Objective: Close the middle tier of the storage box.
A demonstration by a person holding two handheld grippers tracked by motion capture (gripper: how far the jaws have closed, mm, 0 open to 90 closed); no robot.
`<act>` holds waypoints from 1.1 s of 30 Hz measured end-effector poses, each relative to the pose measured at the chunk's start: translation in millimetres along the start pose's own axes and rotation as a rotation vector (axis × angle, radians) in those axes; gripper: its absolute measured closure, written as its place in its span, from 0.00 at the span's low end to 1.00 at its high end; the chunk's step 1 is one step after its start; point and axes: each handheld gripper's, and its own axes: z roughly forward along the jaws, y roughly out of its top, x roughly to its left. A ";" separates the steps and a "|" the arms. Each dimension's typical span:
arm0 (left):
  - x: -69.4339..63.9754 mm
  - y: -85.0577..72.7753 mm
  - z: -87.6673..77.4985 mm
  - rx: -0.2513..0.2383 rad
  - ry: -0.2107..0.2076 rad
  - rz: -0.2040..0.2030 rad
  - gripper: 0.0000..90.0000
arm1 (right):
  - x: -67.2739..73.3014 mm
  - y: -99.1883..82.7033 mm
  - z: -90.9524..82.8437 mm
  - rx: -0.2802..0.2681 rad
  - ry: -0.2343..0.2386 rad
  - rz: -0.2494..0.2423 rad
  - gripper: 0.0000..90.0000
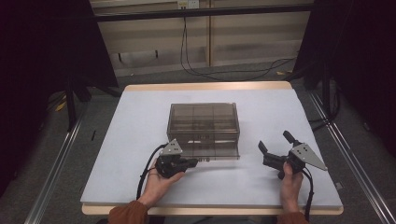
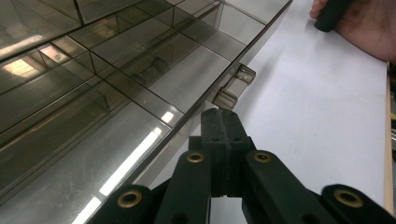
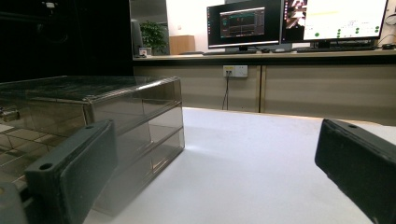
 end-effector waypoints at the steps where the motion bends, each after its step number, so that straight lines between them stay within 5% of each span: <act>1: 0.5 0.3 0.2 0.002 0.003 0.005 1.00 | -0.1 0.0 0.0 0.001 0.000 0.000 0.00; 33: 3.5 4.5 2.0 -0.007 0.015 0.002 1.00 | 0.2 -0.1 -0.1 0.000 -0.003 -0.003 0.00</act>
